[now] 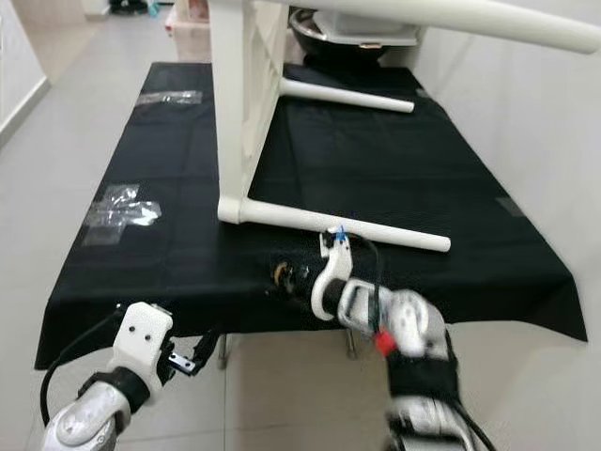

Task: Building children table

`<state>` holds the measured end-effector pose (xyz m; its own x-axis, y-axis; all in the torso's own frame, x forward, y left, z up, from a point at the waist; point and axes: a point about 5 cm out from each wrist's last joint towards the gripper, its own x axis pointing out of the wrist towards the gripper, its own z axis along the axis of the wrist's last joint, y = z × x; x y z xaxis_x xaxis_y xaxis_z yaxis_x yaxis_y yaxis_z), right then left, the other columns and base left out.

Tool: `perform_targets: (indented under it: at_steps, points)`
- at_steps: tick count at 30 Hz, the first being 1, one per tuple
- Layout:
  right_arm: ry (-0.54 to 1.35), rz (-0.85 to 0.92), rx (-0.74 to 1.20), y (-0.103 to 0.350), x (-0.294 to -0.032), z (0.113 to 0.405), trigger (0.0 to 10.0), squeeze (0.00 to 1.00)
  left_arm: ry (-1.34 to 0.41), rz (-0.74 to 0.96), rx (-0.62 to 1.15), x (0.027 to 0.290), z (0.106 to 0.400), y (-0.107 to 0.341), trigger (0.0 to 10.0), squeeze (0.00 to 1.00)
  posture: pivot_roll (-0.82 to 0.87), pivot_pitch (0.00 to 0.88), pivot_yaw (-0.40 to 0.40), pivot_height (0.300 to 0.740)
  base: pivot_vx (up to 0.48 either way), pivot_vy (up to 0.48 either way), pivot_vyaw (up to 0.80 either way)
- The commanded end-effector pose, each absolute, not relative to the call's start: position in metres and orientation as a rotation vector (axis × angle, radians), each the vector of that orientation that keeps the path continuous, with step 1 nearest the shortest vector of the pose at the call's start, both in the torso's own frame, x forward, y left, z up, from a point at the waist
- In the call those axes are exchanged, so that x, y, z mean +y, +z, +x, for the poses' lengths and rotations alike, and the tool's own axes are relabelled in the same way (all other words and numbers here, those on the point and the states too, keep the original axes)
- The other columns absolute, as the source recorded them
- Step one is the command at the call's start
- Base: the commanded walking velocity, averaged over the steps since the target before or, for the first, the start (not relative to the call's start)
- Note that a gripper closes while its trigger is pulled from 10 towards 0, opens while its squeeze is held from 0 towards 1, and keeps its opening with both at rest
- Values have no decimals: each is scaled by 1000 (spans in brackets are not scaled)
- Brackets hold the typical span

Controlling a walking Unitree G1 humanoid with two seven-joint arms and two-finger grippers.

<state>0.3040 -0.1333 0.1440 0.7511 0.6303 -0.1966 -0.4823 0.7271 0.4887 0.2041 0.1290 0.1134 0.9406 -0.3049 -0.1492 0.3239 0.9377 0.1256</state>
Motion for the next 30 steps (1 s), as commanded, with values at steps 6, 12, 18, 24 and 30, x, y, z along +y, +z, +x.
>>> perform_targets:
  at_steps: [6, 12, 18, 24, 30]
  points:
    - [406, 130, 90, 155, -141, 307, 10000, 0, -275, 126, 146, 133, 206, 107, 10000, 0, 101, 17, -88, 740, 0, 0, 0]
    - [306, 11, 37, 153, -145, 296, 10000, 0, -272, 115, 153, 133, 207, 105, 10000, 0, 101, 14, -91, 740, 282, -239, 0]
    - [327, -48, -12, 144, -135, 288, 10000, 0, -272, 106, 159, 133, 207, 105, 10000, 0, 98, 23, -95, 740, 414, -87, 0]
    - [309, -61, -36, 141, -133, 287, 10000, 0, -282, 106, 161, 131, 208, 104, 10000, 0, 98, 30, -97, 740, 383, -163, 0]
    - [284, -59, -91, 149, -137, 288, 10000, 0, -282, 92, 162, 131, 209, 105, 10000, 0, 95, 36, -96, 740, 101, -123, 0]
